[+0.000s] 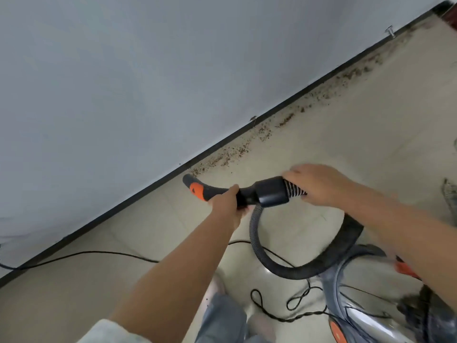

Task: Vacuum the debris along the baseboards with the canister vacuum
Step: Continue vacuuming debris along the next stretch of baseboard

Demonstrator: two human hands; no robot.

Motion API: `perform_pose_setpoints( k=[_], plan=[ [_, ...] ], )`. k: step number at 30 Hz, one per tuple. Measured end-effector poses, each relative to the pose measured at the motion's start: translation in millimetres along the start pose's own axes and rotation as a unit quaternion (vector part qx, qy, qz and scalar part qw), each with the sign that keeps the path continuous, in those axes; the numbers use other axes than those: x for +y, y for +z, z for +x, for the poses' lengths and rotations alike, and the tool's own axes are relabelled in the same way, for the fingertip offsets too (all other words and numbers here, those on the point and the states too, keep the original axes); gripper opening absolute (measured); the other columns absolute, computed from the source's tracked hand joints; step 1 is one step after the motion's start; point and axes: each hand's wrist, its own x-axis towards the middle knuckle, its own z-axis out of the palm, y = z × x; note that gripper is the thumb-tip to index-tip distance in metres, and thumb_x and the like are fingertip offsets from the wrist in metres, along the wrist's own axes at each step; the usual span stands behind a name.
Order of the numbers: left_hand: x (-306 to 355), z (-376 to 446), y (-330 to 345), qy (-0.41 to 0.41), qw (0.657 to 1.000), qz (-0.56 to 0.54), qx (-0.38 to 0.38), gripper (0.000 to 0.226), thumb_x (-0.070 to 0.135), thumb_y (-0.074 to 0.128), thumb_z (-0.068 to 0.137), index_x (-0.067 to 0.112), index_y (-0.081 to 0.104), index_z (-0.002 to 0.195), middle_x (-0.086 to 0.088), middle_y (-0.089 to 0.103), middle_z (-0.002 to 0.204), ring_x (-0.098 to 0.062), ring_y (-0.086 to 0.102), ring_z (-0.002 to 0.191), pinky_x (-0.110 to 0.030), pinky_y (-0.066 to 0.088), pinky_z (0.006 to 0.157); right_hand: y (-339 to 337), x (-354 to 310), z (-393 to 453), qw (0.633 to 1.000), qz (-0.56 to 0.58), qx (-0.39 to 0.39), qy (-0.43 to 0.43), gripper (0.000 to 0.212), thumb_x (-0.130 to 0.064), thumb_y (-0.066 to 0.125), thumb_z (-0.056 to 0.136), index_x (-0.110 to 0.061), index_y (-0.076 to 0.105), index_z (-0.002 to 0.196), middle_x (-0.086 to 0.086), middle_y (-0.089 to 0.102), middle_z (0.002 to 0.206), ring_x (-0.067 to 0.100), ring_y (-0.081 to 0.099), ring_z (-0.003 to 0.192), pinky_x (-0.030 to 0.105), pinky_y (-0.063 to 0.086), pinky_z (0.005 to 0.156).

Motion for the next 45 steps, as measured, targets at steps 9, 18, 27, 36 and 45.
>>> perform_pose_setpoints(
  k=[9, 18, 27, 36, 45],
  plan=[
    [44.7, -7.2, 87.6, 0.062, 0.995, -0.023, -0.076, 0.059, 0.008, 0.060, 0.090, 0.005, 0.027, 0.140, -0.017, 0.052, 0.130, -0.029, 0.061, 0.088, -0.039, 0.056, 0.056, -44.5, 63.4, 6.8, 0.968, -0.120, 0.214, 0.045, 0.054, 0.008, 0.084, 0.035, -0.002, 0.066, 0.085, 0.011, 0.057, 0.063, 0.030, 0.053, 0.049, 0.032, 0.043, 0.048],
    [55.4, 25.7, 78.2, 0.086, 0.978, 0.159, 0.104, 0.064, 0.019, 0.065, 0.086, 0.010, 0.024, 0.134, -0.018, 0.054, 0.119, -0.025, 0.059, 0.057, -0.024, 0.049, 0.037, 40.6, 55.4, 53.1, 0.985, 0.048, 0.162, 0.041, 0.064, -0.009, 0.092, 0.028, -0.004, 0.066, 0.087, 0.008, 0.060, 0.064, 0.028, 0.058, 0.049, 0.030, 0.044, 0.040],
    [21.4, 127.8, 77.6, 0.091, 0.952, 0.226, 0.185, 0.072, 0.019, 0.063, 0.084, 0.011, 0.017, 0.140, -0.007, 0.046, 0.088, -0.024, 0.055, 0.059, -0.037, 0.055, 0.067, 130.7, 63.6, 108.7, 0.976, 0.212, 0.045, 0.037, 0.045, -0.038, 0.058, 0.088, -0.009, 0.047, 0.120, 0.008, 0.059, 0.108, 0.027, 0.061, 0.094, 0.034, 0.048, 0.072],
    [11.9, 259.5, 20.4, 0.110, 0.936, 0.233, 0.238, 0.085, 0.023, 0.062, 0.084, 0.011, 0.006, 0.147, -0.009, 0.046, 0.100, -0.027, 0.058, 0.072, -0.035, 0.052, 0.071, 229.0, 36.6, 219.3, 0.970, 0.242, -0.038, 0.003, 0.045, -0.044, 0.059, 0.086, -0.010, 0.045, 0.113, 0.006, 0.062, 0.103, 0.027, 0.062, 0.092, 0.031, 0.044, 0.069],
    [-12.5, 373.5, -9.2, 0.116, 0.943, 0.150, 0.274, 0.085, 0.028, 0.064, 0.082, 0.012, 0.009, 0.146, -0.007, 0.051, 0.095, -0.026, 0.054, 0.079, -0.034, 0.043, 0.069, 289.3, 48.7, 317.7, 0.960, 0.214, -0.172, -0.052, 0.040, -0.051, 0.062, 0.082, -0.019, 0.046, 0.101, -0.003, 0.054, 0.088, 0.017, 0.055, 0.081, 0.024, 0.041, 0.061]
  ],
)
